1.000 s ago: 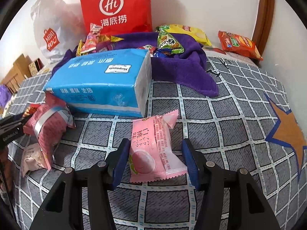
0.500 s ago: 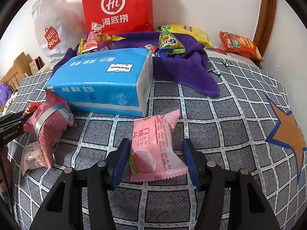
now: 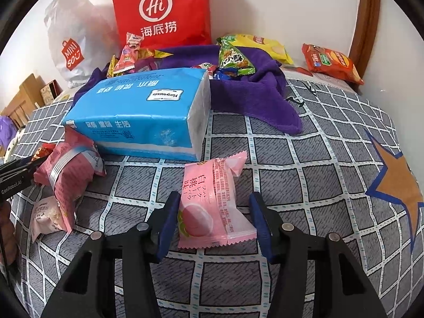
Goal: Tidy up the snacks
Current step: 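Grasp the red gold-print packet with the left gripper while the right approaches the pink packet, then carry the red packet with the left gripper over the purple cloth while the right carries the pink packet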
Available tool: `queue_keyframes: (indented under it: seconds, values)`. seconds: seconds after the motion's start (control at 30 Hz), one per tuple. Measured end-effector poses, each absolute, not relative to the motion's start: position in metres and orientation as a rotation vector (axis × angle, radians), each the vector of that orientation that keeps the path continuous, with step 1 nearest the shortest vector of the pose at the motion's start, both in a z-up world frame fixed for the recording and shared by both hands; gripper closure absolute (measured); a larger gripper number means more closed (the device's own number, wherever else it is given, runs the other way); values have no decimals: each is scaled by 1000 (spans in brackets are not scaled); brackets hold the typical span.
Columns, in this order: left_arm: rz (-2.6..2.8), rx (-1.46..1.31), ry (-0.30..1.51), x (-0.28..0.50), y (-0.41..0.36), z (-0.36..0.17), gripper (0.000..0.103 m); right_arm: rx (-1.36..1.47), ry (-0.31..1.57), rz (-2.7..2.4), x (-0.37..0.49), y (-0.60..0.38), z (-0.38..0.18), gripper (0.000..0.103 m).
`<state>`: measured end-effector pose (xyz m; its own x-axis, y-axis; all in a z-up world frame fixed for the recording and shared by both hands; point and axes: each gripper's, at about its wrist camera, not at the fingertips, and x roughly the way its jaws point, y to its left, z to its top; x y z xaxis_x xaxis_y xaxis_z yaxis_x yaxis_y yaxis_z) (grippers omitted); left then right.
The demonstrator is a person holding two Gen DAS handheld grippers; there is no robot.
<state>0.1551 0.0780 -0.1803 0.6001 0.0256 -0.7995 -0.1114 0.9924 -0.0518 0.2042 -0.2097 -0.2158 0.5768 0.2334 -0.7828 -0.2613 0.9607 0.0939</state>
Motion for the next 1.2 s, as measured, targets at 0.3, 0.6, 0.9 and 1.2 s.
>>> queue_keyframes:
  seconds: [0.3, 0.6, 0.9, 1.2]
  values:
    - [55, -114, 904, 151, 80, -179, 66, 5, 894, 249, 198, -216, -205, 51]
    - [50, -136, 922, 149, 82, -162, 66, 23, 800, 278, 179, -220, -160, 52]
    - [-3, -143, 908, 139, 72, -122, 66, 4, 771, 328, 178, -204, -137, 53]
    - [-39, -169, 879, 145, 64, -87, 66, -10, 749, 365, 188, -192, -111, 53]
